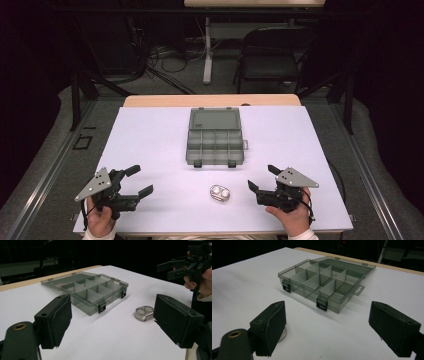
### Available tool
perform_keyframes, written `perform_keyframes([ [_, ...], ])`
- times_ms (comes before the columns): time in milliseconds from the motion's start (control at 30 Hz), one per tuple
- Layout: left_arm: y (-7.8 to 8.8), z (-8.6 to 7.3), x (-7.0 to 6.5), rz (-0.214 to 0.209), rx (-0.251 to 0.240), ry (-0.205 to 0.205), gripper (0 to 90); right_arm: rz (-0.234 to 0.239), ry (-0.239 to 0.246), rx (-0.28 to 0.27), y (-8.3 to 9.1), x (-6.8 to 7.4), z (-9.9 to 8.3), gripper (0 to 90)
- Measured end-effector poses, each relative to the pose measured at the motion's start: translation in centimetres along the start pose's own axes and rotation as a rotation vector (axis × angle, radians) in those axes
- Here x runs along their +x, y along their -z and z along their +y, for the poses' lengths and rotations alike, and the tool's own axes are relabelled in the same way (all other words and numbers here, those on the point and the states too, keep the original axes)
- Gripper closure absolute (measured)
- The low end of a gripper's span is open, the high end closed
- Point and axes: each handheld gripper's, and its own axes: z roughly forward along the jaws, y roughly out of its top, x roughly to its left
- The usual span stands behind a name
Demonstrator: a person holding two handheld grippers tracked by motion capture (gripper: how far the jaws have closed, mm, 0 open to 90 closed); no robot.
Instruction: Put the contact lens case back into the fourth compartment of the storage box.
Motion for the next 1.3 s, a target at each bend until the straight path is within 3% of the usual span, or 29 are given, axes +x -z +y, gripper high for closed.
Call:
perform_keyframes([
  [733,0.0,-0.1,-0.6,0.006,0.042,-0.03,16.1,0.095,0.096,0.076,-1.4,1.6,0.6,18.9],
  [1300,-0.1,-0.2,-0.8,0.007,0.049,-0.033,16.0,0.159,0.109,0.158,-2.6,1.8,1.3,22.6],
])
